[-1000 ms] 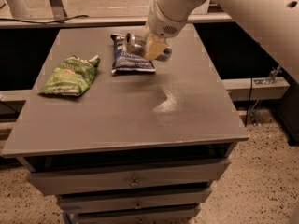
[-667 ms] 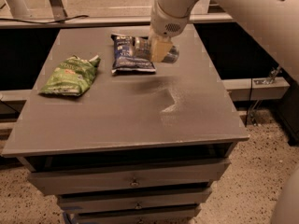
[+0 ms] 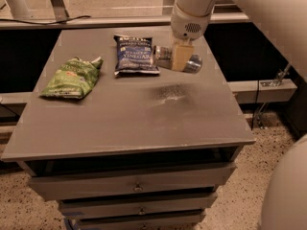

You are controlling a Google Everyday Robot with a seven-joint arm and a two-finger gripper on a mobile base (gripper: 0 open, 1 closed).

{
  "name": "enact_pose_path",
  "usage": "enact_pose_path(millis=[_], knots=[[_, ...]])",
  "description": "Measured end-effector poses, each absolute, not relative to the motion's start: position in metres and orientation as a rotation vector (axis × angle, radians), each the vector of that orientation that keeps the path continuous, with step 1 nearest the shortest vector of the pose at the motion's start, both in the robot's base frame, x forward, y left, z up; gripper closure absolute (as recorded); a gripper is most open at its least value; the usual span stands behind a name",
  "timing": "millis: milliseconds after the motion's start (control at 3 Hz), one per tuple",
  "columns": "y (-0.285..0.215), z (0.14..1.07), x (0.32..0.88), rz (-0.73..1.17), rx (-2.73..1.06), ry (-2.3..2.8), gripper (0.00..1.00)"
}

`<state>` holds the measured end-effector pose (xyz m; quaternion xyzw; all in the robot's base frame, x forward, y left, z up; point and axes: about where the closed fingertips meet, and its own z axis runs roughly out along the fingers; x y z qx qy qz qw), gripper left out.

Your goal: Knock redbull can over

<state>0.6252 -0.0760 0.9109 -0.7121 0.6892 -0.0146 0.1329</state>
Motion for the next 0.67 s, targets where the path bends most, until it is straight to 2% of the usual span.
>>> enact_pose_path(millis=[667], knots=[[-0.088, 0.86, 0.61, 0.129, -2.08, 2.071, 1.0]])
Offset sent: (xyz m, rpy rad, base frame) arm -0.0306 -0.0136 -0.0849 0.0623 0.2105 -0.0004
